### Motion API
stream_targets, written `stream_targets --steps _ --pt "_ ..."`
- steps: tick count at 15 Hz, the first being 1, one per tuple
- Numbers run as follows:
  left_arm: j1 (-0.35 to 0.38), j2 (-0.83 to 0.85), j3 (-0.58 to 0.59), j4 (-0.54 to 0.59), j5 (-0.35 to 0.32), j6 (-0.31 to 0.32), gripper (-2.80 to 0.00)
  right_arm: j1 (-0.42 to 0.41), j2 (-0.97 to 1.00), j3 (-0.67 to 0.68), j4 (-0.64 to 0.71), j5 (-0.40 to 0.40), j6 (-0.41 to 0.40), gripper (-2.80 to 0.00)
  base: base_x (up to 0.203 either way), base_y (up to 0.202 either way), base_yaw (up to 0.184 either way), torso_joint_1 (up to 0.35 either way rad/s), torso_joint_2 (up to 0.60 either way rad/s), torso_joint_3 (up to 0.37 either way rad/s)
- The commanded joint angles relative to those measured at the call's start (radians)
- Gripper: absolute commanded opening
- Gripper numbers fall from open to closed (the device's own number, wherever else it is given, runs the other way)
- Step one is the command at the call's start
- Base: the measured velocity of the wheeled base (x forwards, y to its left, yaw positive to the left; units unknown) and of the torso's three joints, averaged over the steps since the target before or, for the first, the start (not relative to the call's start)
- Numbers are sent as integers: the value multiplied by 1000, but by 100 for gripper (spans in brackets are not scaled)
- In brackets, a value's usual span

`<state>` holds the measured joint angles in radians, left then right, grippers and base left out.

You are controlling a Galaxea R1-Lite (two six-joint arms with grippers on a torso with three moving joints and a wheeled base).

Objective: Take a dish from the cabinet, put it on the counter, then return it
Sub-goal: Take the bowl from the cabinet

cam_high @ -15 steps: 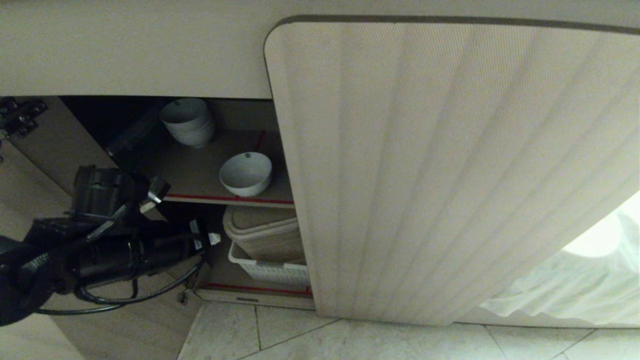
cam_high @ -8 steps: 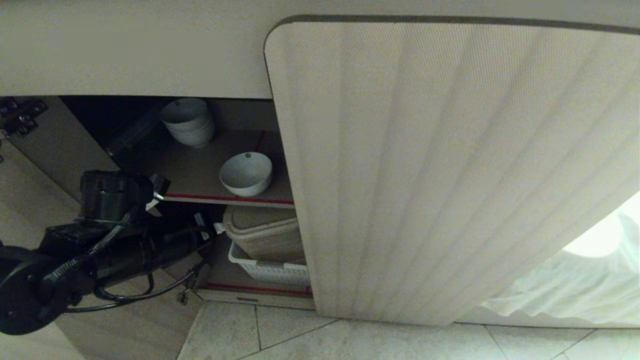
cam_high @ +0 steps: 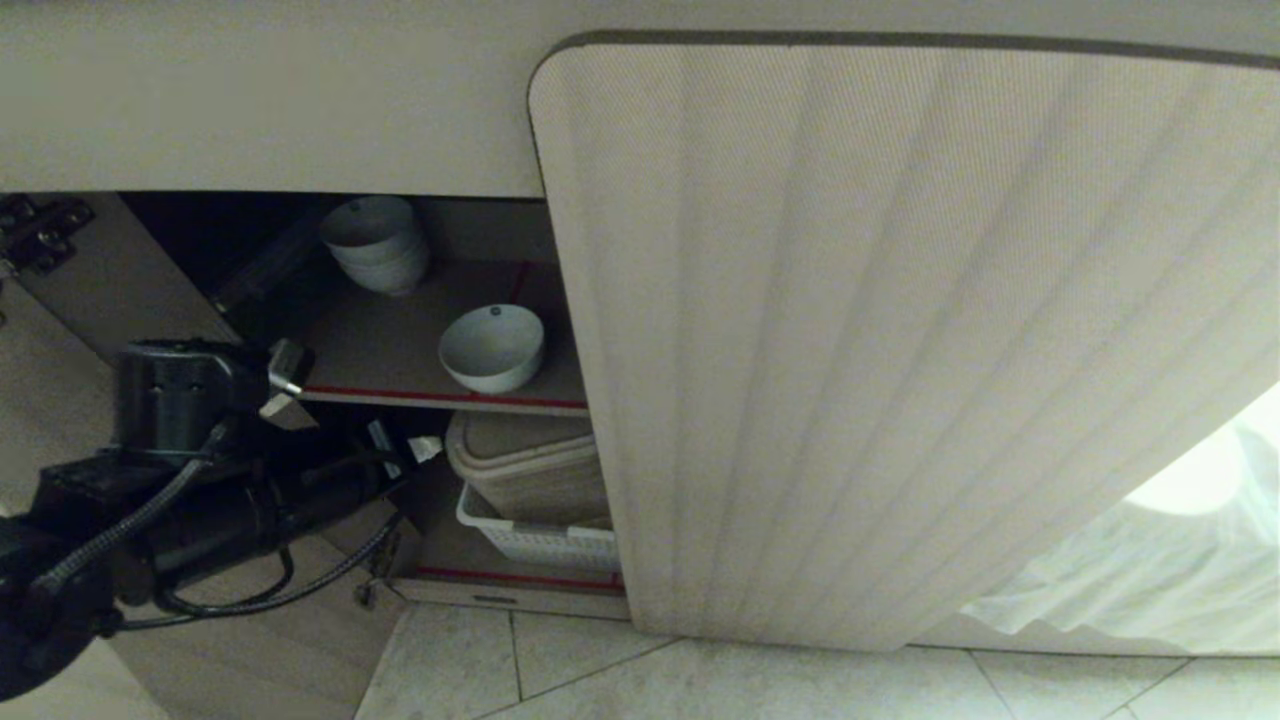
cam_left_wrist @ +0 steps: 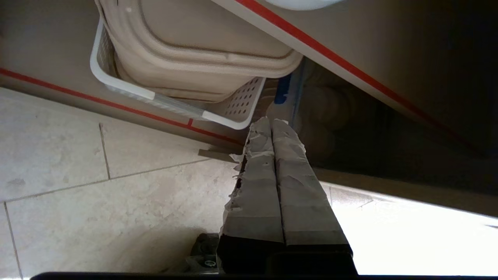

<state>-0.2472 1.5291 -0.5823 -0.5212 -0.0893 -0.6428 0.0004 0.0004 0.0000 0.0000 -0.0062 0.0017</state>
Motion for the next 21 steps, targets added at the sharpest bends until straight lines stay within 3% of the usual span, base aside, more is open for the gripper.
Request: stream_targets --steps 1,14,16,21 --pt "-3 -52 46 -8 -2 0 -280 1 0 0 0 0 0 -280 0 0 0 0 0 0" --pt "30 47 83 -211 2 -13 -280 1 0 0 0 0 0 -280 0 0 0 0 0 0" --pt "37 78 78 -260 2 -41 -280 1 0 0 0 0 0 -280 0 0 0 0 0 0" --pt "38 116 37 -265 1 -50 -280 0 0 0 0 0 0 -280 0 0 0 0 0 0"
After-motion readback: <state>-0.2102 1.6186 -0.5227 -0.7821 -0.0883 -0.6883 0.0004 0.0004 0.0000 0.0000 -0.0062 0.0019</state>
